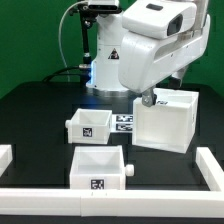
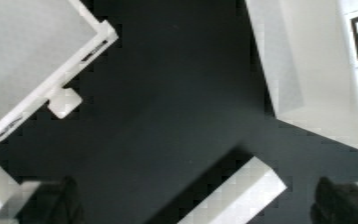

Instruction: Assemble drawer

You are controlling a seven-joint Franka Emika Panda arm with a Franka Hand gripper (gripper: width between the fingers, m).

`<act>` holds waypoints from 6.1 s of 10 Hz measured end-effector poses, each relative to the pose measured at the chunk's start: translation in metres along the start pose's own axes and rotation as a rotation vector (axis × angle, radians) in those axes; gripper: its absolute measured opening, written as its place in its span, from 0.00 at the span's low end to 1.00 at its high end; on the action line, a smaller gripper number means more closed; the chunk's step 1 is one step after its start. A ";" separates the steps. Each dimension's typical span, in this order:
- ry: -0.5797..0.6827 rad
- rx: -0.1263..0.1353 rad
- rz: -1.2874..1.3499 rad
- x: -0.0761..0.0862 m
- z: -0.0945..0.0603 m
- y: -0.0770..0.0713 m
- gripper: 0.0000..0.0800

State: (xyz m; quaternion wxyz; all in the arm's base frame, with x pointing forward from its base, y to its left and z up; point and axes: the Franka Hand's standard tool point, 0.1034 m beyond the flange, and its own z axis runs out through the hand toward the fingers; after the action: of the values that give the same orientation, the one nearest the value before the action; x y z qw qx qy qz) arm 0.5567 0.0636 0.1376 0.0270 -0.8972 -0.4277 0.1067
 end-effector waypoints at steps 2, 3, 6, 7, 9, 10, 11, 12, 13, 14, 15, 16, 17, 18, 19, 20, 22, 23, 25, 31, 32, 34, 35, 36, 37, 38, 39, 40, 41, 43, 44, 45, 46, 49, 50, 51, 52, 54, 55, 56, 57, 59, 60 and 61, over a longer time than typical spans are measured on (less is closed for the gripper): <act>-0.007 0.006 0.002 0.000 -0.001 0.000 0.81; -0.007 0.006 0.001 0.000 -0.001 0.000 0.81; 0.067 -0.032 -0.169 -0.025 0.020 0.034 0.81; 0.102 -0.032 -0.214 -0.030 0.027 0.047 0.81; 0.111 -0.036 -0.296 -0.036 0.032 0.061 0.81; 0.111 -0.035 -0.281 -0.035 0.032 0.059 0.81; 0.110 -0.034 -0.282 -0.035 0.033 0.059 0.81; 0.120 -0.046 -0.360 -0.039 0.039 0.063 0.81; 0.149 -0.047 -0.449 -0.055 0.061 0.072 0.81; 0.155 -0.037 -0.477 -0.068 0.080 0.076 0.81; 0.156 -0.029 -0.504 -0.075 0.097 0.077 0.81; 0.155 -0.020 -0.504 -0.074 0.109 0.075 0.81; 0.157 -0.019 -0.503 -0.073 0.119 0.073 0.81; 0.158 -0.019 -0.504 -0.073 0.120 0.072 0.81; 0.158 -0.019 -0.503 -0.073 0.120 0.072 0.80; 0.157 -0.018 -0.503 -0.073 0.120 0.072 0.80; 0.157 -0.018 -0.503 -0.073 0.121 0.072 0.56; 0.157 -0.017 -0.503 -0.073 0.121 0.072 0.32; 0.157 -0.025 -0.528 -0.077 0.119 0.076 0.09; 0.165 -0.072 -0.600 -0.153 0.125 0.137 0.06; 0.165 -0.072 -0.592 -0.152 0.125 0.137 0.06; 0.165 -0.072 -0.591 -0.152 0.125 0.137 0.06; 0.166 -0.076 -0.591 -0.151 0.122 0.136 0.06; 0.167 -0.082 -0.581 -0.149 0.110 0.130 0.06; 0.165 -0.096 -0.557 -0.148 0.094 0.125 0.17; 0.159 -0.112 -0.515 -0.146 0.076 0.115 0.34; 0.157 -0.125 -0.475 -0.142 0.057 0.096 0.57; 0.169 -0.151 -0.390 -0.134 0.043 0.083 0.57; 0.181 -0.169 -0.310 -0.122 0.045 0.065 0.76; 0.174 -0.160 -0.350 -0.125 0.049 0.066 0.80; 0.173 -0.159 -0.351 -0.125 0.050 0.065 0.80; 0.173 -0.158 -0.350 -0.125 0.050 0.065 0.81; 0.185 -0.166 -0.283 -0.124 0.049 0.065 0.81; 0.206 -0.135 0.109 -0.106 0.046 0.042 0.81; 0.211 -0.137 0.069 -0.106 0.045 0.045 0.81; 0.219 -0.124 0.159 -0.106 0.045 0.044 0.81; 0.224 -0.116 0.230 -0.105 0.046 0.043 0.81; 0.234 -0.095 0.397 -0.102 0.045 0.041 0.81; 0.231 -0.058 0.619 -0.093 0.045 0.032 0.81; 0.178 -0.002 0.831 -0.079 0.043 0.016 0.81; 0.101 0.045 1.008 -0.060 0.035 0.005 0.81; 0.108 0.057 1.023 -0.051 0.033 0.006 0.81; 0.106 0.058 1.019 -0.051 0.034 0.006 0.81; 0.100 0.060 1.017 -0.052 0.034 0.005 0.81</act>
Offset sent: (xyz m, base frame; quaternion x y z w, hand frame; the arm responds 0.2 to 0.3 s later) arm 0.0000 0.0000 0.0000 0.0000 0.0000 0.0000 1.0000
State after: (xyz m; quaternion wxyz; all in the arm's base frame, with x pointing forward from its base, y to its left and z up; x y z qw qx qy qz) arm 0.5218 0.0189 0.1119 0.0179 -0.9947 0.0682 0.0754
